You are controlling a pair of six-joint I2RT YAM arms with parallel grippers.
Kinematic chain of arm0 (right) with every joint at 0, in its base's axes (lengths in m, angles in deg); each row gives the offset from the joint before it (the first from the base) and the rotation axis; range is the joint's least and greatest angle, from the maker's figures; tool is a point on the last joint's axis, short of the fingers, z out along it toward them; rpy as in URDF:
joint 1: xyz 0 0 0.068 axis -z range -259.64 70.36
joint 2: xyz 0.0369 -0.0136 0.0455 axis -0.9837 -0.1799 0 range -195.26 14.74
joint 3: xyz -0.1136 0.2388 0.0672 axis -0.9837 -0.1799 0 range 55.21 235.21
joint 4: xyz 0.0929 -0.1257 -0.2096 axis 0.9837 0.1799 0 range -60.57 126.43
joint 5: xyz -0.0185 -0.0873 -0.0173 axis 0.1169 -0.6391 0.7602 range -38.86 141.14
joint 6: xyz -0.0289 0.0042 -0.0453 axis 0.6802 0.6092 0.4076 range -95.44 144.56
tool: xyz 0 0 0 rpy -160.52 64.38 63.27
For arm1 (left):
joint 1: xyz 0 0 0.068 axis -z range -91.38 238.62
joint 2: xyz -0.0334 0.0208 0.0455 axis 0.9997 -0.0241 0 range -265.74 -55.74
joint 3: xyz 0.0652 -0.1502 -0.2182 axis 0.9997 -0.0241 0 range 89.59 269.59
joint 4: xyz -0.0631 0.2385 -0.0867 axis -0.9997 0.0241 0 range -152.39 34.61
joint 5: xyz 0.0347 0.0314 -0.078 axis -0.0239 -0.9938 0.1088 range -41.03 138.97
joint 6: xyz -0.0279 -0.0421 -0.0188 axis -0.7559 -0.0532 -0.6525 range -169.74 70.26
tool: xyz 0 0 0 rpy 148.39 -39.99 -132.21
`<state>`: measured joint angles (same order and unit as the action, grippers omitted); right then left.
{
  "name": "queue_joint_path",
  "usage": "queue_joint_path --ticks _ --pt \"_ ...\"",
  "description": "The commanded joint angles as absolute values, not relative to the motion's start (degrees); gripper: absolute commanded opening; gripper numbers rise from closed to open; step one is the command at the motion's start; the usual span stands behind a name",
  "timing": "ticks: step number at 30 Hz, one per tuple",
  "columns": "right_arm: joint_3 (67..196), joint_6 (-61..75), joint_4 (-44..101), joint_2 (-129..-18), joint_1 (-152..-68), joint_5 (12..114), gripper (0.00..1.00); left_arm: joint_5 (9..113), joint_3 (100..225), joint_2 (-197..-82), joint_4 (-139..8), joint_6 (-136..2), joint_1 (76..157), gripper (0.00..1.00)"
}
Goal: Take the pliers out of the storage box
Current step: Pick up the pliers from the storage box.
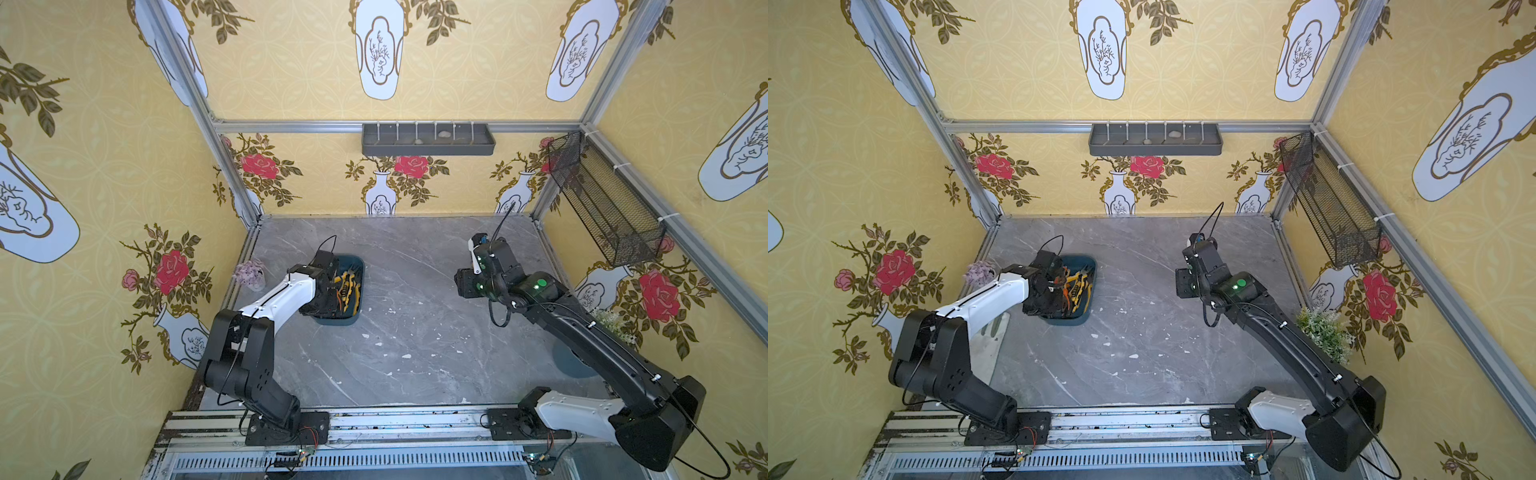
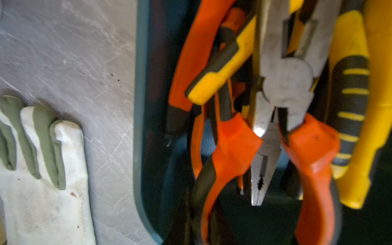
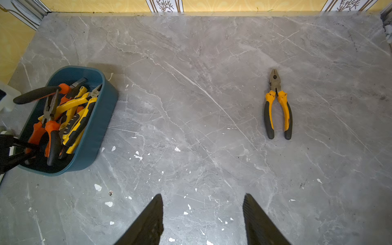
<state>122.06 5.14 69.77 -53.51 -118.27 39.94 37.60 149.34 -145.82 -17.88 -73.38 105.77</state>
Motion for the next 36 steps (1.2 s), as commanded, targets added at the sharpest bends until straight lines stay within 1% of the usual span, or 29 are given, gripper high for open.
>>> queue_joint_path --ticks 1,9,14,17,20,23,25,28,30,34,36 --pt "122.6 4.9 69.3 -53.4 -118.3 39.4 0.60 35.8 150.1 -143.3 -15.7 -73.6 105.7 0.00" --pt "125.9 4.1 69.9 -56.1 -118.8 41.3 0.60 35.2 152.8 -135.5 -14.0 -71.9 106.3 0.00" --pt "132.3 2.4 71.7 -62.7 -118.9 46.3 0.60 33.1 152.0 -130.9 -16.3 -69.5 110.3 0.00" --pt "139.9 0.3 74.4 -68.8 -119.0 50.8 0.61 28.3 150.7 -128.1 -19.1 -67.4 116.2 0.00" --pt "149.8 -4.7 78.3 -76.0 -119.5 55.0 0.64 21.4 149.8 -125.9 -22.2 -65.1 122.8 0.00" --pt "159.3 -10.2 81.5 -82.8 -121.8 58.3 0.65 14.7 150.3 -126.3 -23.0 -63.4 127.0 0.00" --pt "162.6 -13.9 80.4 -85.7 -123.3 60.5 0.66 11.3 150.1 -126.5 -24.3 -62.0 129.5 0.00" --pt "163.8 -18.6 74.7 -88.6 -123.8 66.0 0.66 10.0 149.3 -125.9 -27.2 -60.4 132.3 0.00" --pt "167.0 -20.2 74.4 -91.8 -124.2 68.1 0.66 9.0 148.5 -125.3 -29.1 -59.6 133.7 0.00" --pt "179.3 -21.0 80.5 -98.6 -126.3 66.0 0.66 9.3 148.2 -125.0 -29.2 -59.6 133.7 0.00" --pt "181.9 -21.5 80.9 -100.2 -127.2 66.0 0.66 9.5 148.2 -125.2 -28.9 -59.8 133.8 0.00"
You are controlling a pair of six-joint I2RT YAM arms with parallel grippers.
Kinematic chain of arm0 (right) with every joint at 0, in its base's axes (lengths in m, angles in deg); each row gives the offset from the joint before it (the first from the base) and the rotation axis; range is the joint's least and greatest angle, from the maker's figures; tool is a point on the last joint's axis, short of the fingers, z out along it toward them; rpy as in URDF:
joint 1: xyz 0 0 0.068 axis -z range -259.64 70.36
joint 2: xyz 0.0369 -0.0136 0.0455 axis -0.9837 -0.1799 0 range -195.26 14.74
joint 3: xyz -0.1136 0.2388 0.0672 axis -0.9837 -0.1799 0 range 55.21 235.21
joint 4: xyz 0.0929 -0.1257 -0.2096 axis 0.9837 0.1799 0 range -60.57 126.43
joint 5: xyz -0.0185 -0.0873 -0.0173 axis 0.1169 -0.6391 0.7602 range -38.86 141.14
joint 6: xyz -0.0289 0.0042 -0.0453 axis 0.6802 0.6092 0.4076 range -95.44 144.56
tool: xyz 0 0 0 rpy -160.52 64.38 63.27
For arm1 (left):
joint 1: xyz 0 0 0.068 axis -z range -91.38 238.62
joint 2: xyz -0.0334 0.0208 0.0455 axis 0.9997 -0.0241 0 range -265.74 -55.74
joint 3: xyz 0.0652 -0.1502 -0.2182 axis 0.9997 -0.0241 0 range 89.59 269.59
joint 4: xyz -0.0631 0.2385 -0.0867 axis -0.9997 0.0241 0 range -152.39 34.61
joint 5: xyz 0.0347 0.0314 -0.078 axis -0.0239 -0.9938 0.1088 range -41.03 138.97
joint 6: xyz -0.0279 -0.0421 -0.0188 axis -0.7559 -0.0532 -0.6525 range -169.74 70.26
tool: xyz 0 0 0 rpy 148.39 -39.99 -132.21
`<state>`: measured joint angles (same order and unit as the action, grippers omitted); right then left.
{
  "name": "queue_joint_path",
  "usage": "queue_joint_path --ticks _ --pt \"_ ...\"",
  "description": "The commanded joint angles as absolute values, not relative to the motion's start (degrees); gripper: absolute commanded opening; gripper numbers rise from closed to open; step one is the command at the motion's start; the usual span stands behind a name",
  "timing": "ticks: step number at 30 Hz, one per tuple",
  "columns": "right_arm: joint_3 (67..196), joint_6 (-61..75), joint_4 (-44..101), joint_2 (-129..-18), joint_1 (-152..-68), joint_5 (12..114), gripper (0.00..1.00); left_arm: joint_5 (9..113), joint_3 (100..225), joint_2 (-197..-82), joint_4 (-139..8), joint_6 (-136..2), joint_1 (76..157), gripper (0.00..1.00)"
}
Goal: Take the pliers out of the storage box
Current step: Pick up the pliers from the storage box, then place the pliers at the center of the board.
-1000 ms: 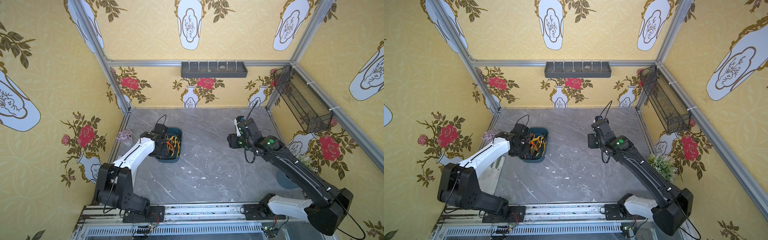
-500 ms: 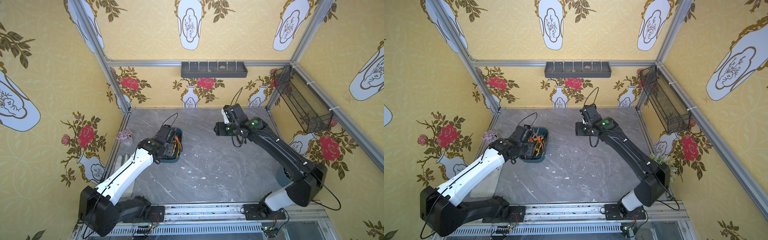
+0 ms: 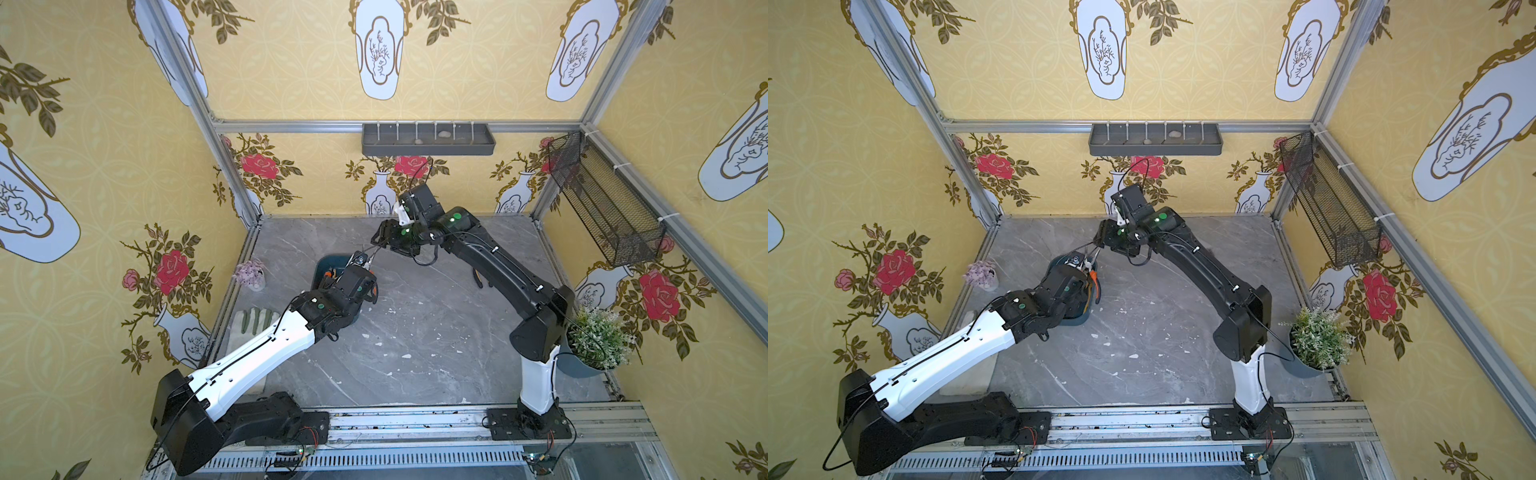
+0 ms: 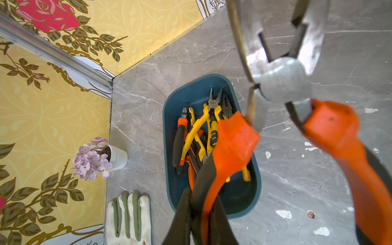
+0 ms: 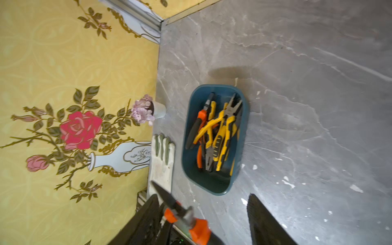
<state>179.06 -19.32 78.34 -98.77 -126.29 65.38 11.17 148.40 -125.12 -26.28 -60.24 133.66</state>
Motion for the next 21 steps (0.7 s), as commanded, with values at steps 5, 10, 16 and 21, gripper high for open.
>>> queue_joint_path --ticks 5,10,16,21 --pt "181.6 -22.7 78.5 -100.7 -128.7 66.7 0.66 10.6 147.5 -125.2 -29.2 -60.8 133.8 0.00" --pt "181.8 -23.4 78.9 -102.2 -129.7 66.8 0.66 10.7 147.5 -125.3 -29.3 -60.8 133.8 0.00" --pt "182.3 -24.1 79.5 -103.7 -130.8 64.6 0.60 10.5 147.8 -125.9 -29.3 -60.7 133.8 0.00" --pt "184.6 -24.5 81.5 -105.0 -132.0 62.2 0.51 10.4 147.5 -126.3 -29.2 -60.7 133.9 0.00"
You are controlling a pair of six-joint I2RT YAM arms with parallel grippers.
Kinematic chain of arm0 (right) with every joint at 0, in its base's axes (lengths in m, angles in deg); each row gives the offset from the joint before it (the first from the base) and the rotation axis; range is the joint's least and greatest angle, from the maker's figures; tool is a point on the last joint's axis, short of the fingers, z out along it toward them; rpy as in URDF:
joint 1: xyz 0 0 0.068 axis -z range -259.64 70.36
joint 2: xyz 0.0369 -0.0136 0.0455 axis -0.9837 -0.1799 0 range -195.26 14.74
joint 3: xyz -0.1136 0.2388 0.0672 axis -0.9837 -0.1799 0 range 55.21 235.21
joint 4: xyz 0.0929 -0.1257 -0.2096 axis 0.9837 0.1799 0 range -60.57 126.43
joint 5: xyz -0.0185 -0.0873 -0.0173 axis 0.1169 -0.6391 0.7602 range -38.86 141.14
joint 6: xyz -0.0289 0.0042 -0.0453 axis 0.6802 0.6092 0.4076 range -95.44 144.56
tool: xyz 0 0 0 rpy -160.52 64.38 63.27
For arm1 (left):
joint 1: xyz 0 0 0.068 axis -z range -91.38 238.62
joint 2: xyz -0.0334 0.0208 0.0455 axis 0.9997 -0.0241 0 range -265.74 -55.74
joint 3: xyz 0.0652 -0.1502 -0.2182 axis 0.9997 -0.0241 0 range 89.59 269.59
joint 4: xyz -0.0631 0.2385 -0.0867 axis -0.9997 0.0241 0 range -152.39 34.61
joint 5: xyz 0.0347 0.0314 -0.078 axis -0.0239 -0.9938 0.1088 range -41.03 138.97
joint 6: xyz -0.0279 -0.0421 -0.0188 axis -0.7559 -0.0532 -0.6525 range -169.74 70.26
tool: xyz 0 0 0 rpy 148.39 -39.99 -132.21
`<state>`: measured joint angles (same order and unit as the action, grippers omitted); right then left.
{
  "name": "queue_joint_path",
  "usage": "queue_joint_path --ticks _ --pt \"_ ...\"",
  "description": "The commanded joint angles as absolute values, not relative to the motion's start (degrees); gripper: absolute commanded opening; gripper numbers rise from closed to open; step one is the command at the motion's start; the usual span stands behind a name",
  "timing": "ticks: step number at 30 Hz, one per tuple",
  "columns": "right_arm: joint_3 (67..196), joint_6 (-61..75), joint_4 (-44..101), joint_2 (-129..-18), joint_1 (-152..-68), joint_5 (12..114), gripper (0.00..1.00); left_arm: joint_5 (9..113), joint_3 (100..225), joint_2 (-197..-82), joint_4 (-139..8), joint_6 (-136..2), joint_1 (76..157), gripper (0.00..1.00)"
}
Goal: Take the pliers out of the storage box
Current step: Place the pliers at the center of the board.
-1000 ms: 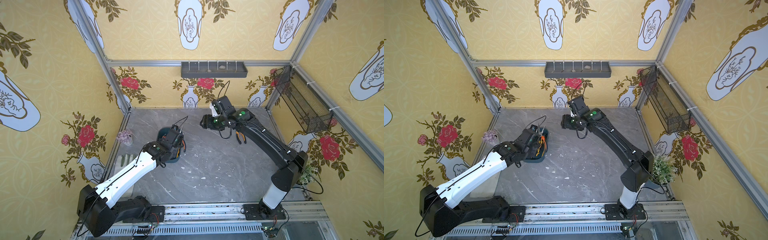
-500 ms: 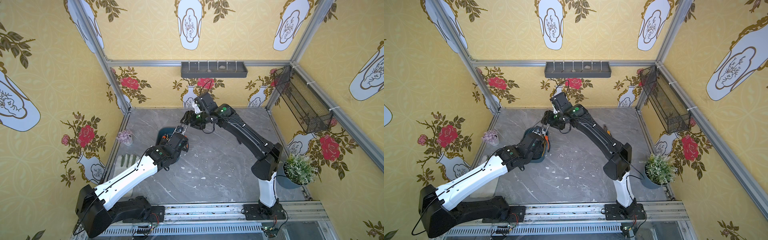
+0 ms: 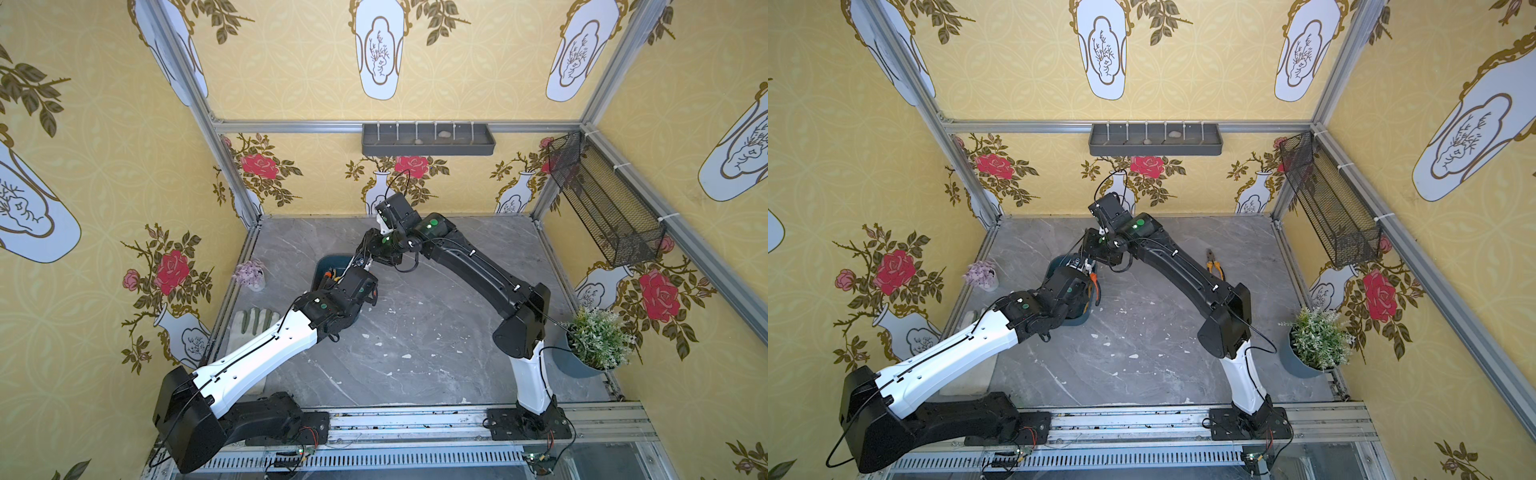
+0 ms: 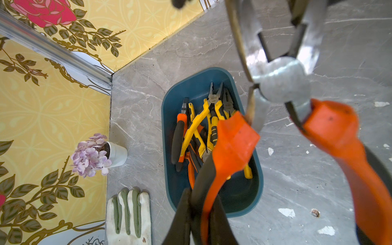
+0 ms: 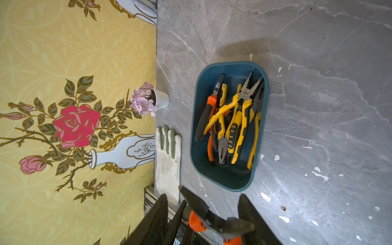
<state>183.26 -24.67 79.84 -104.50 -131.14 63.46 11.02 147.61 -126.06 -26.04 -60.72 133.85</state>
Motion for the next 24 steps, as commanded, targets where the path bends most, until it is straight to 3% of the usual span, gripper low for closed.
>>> queue_joint_path --ticks 1,8,12,15,18,24 --pt "185.1 -24.5 82.2 -105.3 -132.3 61.7 0.51 10.1 147.5 -126.4 -29.1 -60.7 134.0 0.00" --pt "185.3 -25.0 83.9 -106.9 -133.0 61.3 0.49 6.2 148.2 -127.6 -28.5 -60.1 135.4 0.00" --pt "184.9 -25.6 83.6 -107.2 -133.7 61.4 0.40 4.3 148.7 -128.3 -28.3 -59.8 136.3 0.00" --pt "183.9 -26.2 83.3 -107.2 -133.9 61.6 0.38 3.7 148.7 -128.2 -28.4 -59.8 136.5 0.00" --pt "182.1 -26.6 82.2 -106.9 -134.1 62.6 0.29 3.2 148.7 -128.2 -28.4 -59.7 136.5 0.00" --pt "179.8 -27.6 80.9 -106.2 -134.7 63.4 0.23 2.7 148.7 -128.1 -28.2 -59.7 136.6 0.00"
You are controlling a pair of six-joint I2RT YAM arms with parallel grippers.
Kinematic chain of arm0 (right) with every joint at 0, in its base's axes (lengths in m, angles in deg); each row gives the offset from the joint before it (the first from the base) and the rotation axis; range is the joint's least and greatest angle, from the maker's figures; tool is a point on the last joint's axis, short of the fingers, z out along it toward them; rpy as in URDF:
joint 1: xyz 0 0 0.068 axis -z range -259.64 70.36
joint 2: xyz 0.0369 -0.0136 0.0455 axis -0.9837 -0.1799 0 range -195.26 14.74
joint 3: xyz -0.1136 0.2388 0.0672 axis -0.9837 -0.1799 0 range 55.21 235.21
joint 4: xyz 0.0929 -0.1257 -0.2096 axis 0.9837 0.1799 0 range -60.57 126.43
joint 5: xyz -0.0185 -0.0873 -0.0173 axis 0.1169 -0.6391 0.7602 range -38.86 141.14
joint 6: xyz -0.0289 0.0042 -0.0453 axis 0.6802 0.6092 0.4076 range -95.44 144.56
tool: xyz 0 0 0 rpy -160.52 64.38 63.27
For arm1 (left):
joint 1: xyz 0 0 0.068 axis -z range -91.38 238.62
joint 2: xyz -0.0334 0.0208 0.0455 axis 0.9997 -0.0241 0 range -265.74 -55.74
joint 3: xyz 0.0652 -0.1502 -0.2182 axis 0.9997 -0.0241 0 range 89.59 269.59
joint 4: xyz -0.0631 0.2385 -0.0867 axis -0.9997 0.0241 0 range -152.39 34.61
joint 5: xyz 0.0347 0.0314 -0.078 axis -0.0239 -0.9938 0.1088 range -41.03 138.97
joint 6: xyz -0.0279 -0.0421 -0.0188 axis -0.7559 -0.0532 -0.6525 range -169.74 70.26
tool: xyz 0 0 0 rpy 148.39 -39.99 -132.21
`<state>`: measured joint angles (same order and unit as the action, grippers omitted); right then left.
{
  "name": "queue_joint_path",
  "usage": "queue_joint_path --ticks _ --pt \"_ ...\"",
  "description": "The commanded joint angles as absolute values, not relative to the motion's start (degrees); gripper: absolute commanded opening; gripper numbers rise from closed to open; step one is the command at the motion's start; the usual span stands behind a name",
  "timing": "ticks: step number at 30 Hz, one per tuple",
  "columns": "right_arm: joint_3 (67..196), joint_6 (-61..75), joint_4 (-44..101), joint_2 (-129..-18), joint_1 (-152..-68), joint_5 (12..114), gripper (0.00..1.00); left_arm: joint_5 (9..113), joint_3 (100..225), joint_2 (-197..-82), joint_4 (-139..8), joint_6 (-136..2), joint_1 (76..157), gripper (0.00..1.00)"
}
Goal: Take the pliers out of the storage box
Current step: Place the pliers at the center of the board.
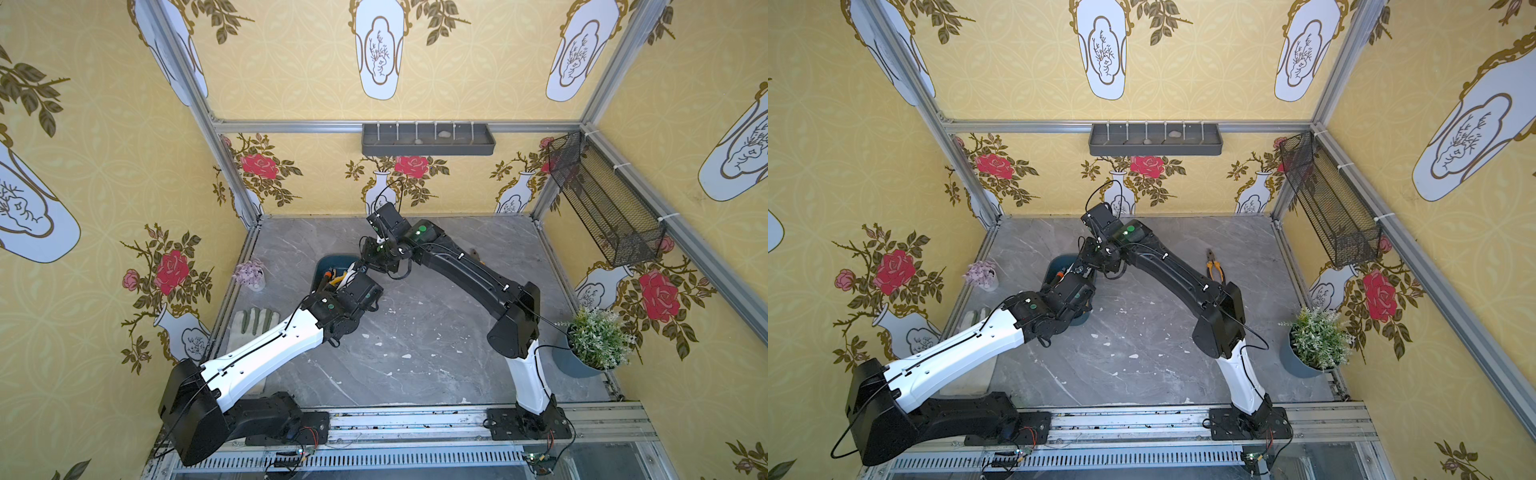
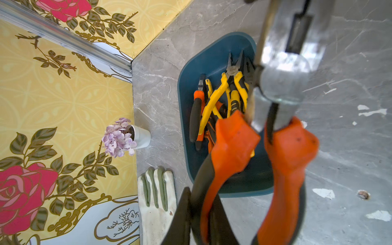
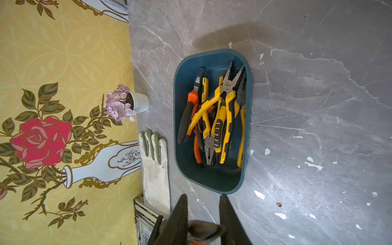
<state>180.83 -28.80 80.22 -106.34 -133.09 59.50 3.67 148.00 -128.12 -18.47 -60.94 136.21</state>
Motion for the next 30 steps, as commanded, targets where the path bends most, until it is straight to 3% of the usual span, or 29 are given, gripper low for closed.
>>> queue_joint_path --ticks 1,23,30 --pt "179.3 -27.9 80.5 -106.1 -134.8 63.8 0.23 2.6 148.7 -128.1 -28.1 -59.8 136.6 0.00" --pt "159.0 -45.2 61.3 -96.7 -136.2 73.8 0.30 -1.7 149.0 -128.3 -27.0 -62.7 137.0 0.00" --pt "158.0 -45.4 61.3 -94.4 -136.2 73.9 0.27 -1.9 149.2 -128.3 -27.0 -62.4 137.0 0.00"
